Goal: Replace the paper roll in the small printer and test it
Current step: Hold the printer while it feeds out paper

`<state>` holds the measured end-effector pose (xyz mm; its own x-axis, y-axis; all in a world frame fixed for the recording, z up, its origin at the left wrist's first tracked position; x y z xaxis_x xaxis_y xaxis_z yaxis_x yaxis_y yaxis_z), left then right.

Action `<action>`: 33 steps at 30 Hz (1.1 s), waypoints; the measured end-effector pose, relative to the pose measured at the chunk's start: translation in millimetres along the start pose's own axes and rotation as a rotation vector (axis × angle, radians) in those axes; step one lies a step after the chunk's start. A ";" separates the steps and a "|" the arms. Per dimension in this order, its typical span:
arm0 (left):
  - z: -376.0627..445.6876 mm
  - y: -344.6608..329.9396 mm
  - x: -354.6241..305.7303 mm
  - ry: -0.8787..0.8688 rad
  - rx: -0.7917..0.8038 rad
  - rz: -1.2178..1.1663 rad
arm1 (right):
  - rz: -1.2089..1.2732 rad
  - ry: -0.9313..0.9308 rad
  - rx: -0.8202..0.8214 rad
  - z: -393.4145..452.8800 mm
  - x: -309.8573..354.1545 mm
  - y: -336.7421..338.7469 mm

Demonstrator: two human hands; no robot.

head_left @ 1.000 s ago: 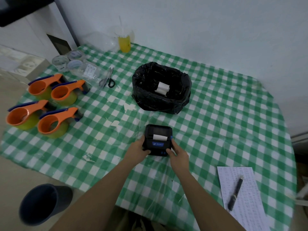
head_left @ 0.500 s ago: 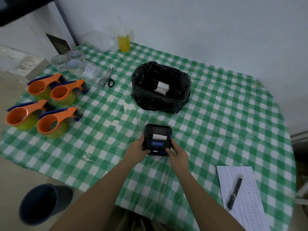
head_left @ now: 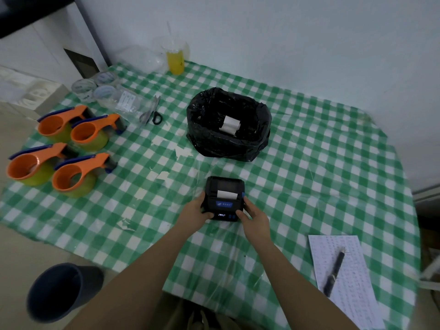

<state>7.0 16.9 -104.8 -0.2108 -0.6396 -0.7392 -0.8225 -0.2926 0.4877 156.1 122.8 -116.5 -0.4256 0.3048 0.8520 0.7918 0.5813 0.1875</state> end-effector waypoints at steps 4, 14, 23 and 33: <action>-0.7 1.9 1.1 -0.006 0.062 -0.026 | -0.028 0.000 0.050 -1.2 -1.3 -0.8; -0.2 6.6 -0.1 0.048 -0.051 0.005 | -0.035 0.030 0.054 -10.1 -6.5 -0.7; -3.8 6.9 0.2 0.090 -0.111 -0.035 | -0.171 0.074 0.017 -7.2 0.4 -3.5; -3.6 6.3 3.5 0.121 -0.097 -0.066 | -0.276 0.092 0.014 -4.9 1.5 -4.7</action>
<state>3.0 10.2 -102.6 -0.0884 -0.6960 -0.7126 -0.7766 -0.3998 0.4869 153.9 116.8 -113.7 -0.5824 0.0643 0.8104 0.6448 0.6436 0.4123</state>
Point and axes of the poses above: each hand's wrist, its own z-axis towards the middle knuckle, its own y-axis out of the back of the hand, x = y × z, the point moved 6 cm from there along z, towards the middle knuckle, and after that the axes turned 7 degrees about z, right-handed, at the moved point
